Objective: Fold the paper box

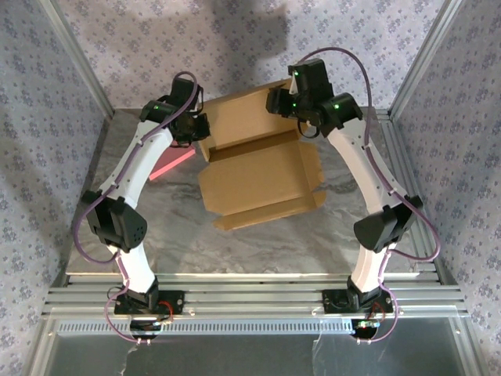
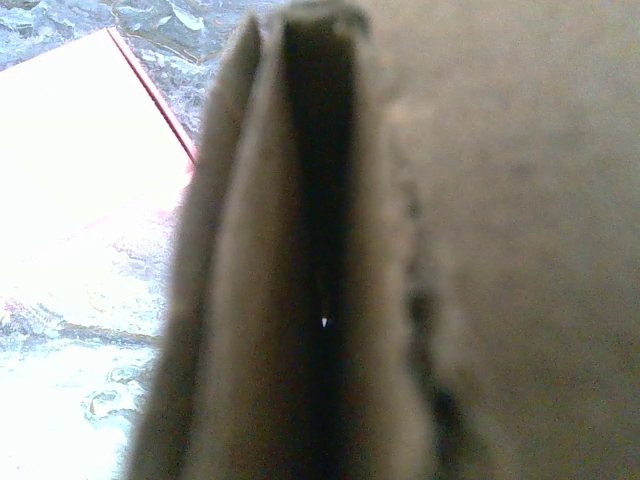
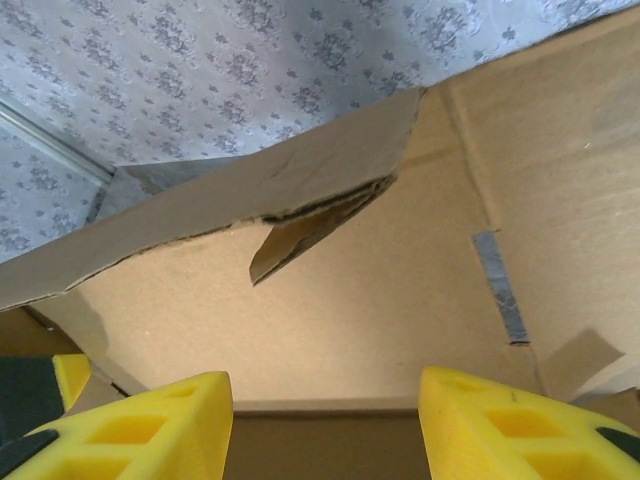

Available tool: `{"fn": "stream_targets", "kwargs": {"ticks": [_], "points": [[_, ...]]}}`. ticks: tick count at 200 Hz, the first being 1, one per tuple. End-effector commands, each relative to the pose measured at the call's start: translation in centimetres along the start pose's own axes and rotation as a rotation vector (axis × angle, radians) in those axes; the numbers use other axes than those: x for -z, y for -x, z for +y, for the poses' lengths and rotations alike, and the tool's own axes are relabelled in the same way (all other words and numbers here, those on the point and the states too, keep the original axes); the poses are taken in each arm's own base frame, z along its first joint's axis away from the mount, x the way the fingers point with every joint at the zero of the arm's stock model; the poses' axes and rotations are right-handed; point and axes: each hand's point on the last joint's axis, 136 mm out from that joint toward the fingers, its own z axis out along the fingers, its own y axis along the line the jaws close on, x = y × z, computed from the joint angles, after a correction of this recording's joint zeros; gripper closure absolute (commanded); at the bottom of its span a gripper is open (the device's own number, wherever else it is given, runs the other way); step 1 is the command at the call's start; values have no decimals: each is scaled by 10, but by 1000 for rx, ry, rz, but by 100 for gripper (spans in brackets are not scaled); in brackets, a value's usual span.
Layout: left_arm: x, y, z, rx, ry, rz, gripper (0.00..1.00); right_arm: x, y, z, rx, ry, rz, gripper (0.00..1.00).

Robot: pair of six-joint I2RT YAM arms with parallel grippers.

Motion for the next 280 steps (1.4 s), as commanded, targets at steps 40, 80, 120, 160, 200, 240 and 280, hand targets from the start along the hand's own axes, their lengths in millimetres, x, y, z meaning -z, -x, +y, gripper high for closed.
{"fn": "stream_targets", "kwargs": {"ticks": [40, 80, 120, 160, 200, 240, 280], "points": [[10, 3, -4, -8, -15, -4, 100, -4, 14, -16, -2, -61, -25, 53], [12, 2, -5, -8, -17, -3, 100, 7, 18, -48, -42, -121, -50, 61], [10, 2, -6, 0, -21, 4, 100, 16, 17, -18, 17, 54, -60, 52], [10, 4, -9, 11, -22, 20, 100, 18, 5, 14, 82, 208, -119, 39], [12, 3, -11, 13, -28, 32, 100, 10, 11, 16, 112, 184, -162, 23], [12, 4, -12, 11, -34, 33, 100, -5, 21, 10, 104, 105, -183, 22], [15, 5, -12, 11, -39, 31, 100, -19, 23, 1, 112, 29, -166, 29]]}}
